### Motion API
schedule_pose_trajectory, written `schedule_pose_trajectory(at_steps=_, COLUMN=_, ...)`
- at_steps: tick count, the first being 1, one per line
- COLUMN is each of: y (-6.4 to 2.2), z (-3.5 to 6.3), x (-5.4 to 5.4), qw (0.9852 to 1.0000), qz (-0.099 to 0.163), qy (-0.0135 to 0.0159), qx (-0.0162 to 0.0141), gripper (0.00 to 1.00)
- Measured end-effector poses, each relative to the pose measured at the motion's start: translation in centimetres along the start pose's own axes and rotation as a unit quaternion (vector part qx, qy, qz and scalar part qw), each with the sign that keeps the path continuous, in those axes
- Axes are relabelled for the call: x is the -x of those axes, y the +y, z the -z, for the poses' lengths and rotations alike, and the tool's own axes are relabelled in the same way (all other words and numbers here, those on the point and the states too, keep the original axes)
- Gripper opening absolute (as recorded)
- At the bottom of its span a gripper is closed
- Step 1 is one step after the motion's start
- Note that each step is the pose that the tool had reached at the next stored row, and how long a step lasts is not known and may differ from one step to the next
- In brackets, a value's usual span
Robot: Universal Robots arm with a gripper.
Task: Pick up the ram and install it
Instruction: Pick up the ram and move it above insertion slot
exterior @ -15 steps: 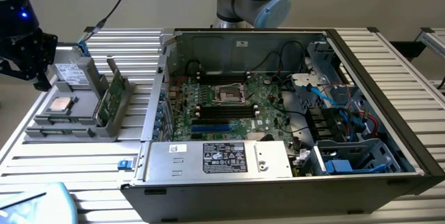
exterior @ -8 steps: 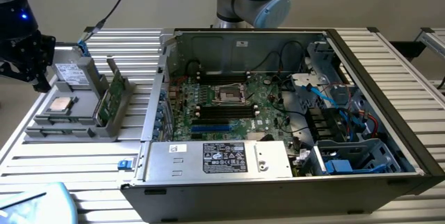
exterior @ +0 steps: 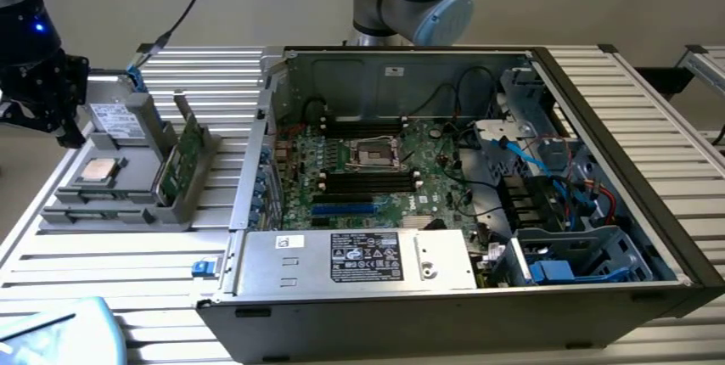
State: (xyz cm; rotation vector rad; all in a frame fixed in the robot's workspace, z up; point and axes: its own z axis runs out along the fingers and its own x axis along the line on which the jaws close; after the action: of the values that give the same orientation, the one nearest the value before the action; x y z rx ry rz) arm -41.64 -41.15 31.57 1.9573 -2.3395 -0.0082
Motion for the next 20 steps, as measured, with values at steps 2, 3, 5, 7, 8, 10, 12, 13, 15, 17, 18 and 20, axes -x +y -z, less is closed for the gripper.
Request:
schedule_pose_trajectory(at_steps=2, y=0.36, z=-0.03, x=-0.1, qw=1.0, qz=0.002, qy=-0.0019, qx=-0.0003, gripper=0.11)
schedule_pose_trajectory(at_steps=3, y=0.55, z=-0.05, x=-0.1, qw=1.0, qz=0.003, qy=-0.0026, qx=-0.0003, gripper=0.11)
schedule_pose_trajectory(at_steps=5, y=0.9, z=-0.07, x=-0.2, qw=1.0, qz=0.006, qy=-0.0037, qx=-0.0004, gripper=0.11)
schedule_pose_trajectory(at_steps=7, y=1.16, z=-0.1, x=-0.2, qw=0.9999, qz=0.009, qy=-0.005, qx=-0.0004, gripper=0.11)
schedule_pose_trajectory(at_steps=8, y=1.25, z=-0.1, x=-0.2, qw=0.9999, qz=0.013, qy=-0.0059, qx=-0.0004, gripper=0.11)
schedule_pose_trajectory(at_steps=10, y=1.36, z=-0.12, x=-0.3, qw=0.9997, qz=0.021, qy=-0.0089, qx=-0.0004, gripper=0.11)
schedule_pose_trajectory(at_steps=12, y=1.45, z=-0.13, x=-0.3, qw=0.9994, qz=0.031, qy=-0.0117, qx=-0.0004, gripper=0.11)
schedule_pose_trajectory(at_steps=13, y=1.49, z=-0.13, x=-0.3, qw=0.9992, qz=0.037, qy=-0.0124, qx=-0.0006, gripper=0.11)
schedule_pose_trajectory(at_steps=15, y=1.58, z=-0.15, x=-0.3, qw=0.9987, qz=0.049, qy=-0.0134, qx=-0.001, gripper=0.11)
schedule_pose_trajectory(at_steps=17, y=1.67, z=-0.15, x=-0.3, qw=0.998, qz=0.062, qy=-0.0137, qx=-0.0014, gripper=0.11)
schedule_pose_trajectory(at_steps=18, y=1.73, z=-0.16, x=-0.3, qw=0.9975, qz=0.069, qy=-0.0135, qx=-0.0017, gripper=0.11)
schedule_pose_trajectory(at_steps=20, y=1.82, z=-0.16, x=-0.4, qw=0.9965, qz=0.083, qy=-0.0128, qx=-0.0023, gripper=0.11)
